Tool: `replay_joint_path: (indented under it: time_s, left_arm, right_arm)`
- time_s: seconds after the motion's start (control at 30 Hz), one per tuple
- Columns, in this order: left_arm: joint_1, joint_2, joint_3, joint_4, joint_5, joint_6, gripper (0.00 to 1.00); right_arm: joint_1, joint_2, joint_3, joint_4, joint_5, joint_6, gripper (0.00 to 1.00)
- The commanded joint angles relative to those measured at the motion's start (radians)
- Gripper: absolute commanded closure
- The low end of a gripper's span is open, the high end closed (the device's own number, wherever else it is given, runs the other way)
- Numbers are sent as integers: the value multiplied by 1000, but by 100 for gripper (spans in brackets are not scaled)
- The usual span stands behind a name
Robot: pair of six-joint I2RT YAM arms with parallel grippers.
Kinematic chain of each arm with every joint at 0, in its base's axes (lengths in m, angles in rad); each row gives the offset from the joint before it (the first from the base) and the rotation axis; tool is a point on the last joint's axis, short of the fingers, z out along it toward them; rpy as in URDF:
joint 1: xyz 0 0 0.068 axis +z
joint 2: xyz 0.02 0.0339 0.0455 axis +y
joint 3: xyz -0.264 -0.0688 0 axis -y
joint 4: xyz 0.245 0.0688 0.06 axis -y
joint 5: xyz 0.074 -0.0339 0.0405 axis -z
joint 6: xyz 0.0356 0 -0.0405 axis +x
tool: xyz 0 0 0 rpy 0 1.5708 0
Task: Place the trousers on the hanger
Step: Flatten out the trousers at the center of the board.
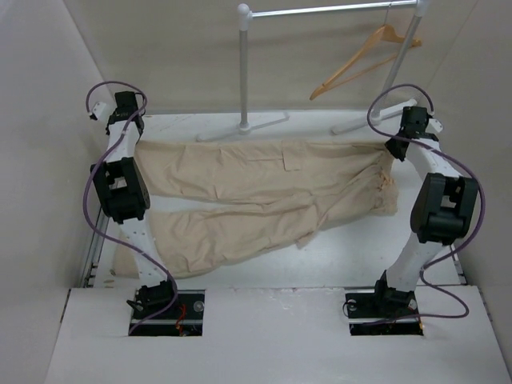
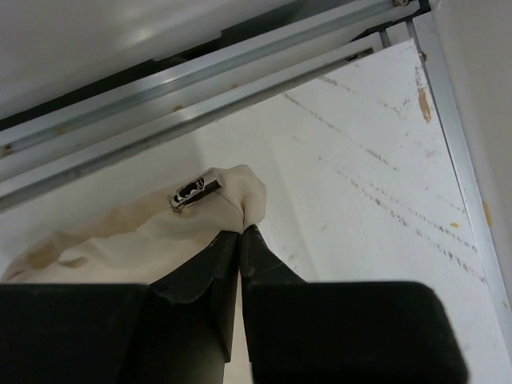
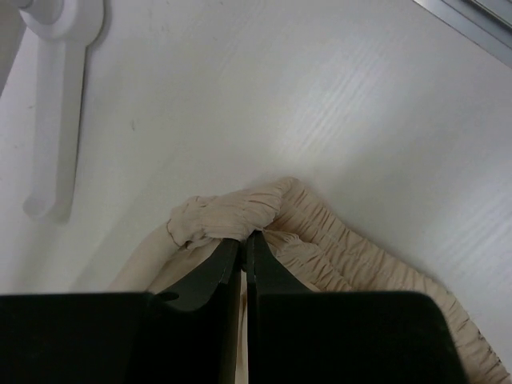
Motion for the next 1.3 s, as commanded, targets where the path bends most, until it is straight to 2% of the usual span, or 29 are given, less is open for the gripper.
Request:
replay_joint_path:
  time_s: [0.0, 0.1, 0.13, 0.17, 0.23, 0.3, 0.33, 0.43, 0.5, 0.57, 0.63, 0.67, 0.7, 0.77, 0.8, 0.97, 1.03, 1.27]
  left_arm:
    - [-4, 50, 153, 34, -28, 9, 97]
    - [-13, 139, 259, 28, -25, 6, 96]
    - [-19, 160, 278, 36, -17, 6, 94]
    - [-25, 180, 299, 48, 7, 7, 90]
    - [-34, 182, 301, 83, 67, 9, 76]
    - [-45, 116, 241, 120, 99, 17, 61]
    - [-53, 63, 186, 144, 109, 30, 56]
    - [-91, -149, -71, 229, 121, 73, 50]
    - [-132, -325, -298, 279, 112, 86, 49]
    - [-196, -499, -525, 290, 107, 64, 52]
    - [-284, -609, -676, 275, 107, 40, 55]
    - [-342, -658, -740, 251, 109, 34, 56]
    - [-402, -695, -789, 217, 107, 32, 57]
    - [-521, -760, -880, 130, 129, 18, 59]
    - [-557, -783, -909, 108, 135, 15, 59]
    - [-669, -916, -1090, 25, 217, -55, 57]
    - [-692, -939, -1135, 7, 251, -78, 57]
    - [-772, -1013, -1242, -49, 291, -105, 55]
  right_arm:
    - [-9, 75, 173, 66, 13, -19, 100]
    - [-4, 180, 299, 11, 17, -27, 98]
    - [-3, 206, 331, -6, 19, -24, 94]
    - [-1, 224, 356, -13, 19, -23, 85]
    - [6, 234, 380, -13, 13, -26, 61]
    - [13, 197, 373, -13, 14, -36, 40]
    - [16, 165, 353, -10, 8, -42, 33]
    - [17, 29, 223, 0, 8, -38, 24]
    - [22, -76, 97, 19, 14, -1, 25]
    - [25, -195, -65, 43, 28, 63, 44]
    - [22, -290, -214, 54, 37, 123, 73]
    - [19, -320, -271, 54, 36, 140, 84]
    - [16, -341, -322, 51, 27, 151, 89]
    - [-19, -368, -400, 46, 8, 155, 89]
    - [-30, -374, -426, 48, -9, 155, 86]
    - [-63, -346, -471, 78, -73, 116, 50]
    - [-75, -317, -463, 91, -99, 96, 47]
    - [-90, -196, -401, 111, -125, 103, 50]
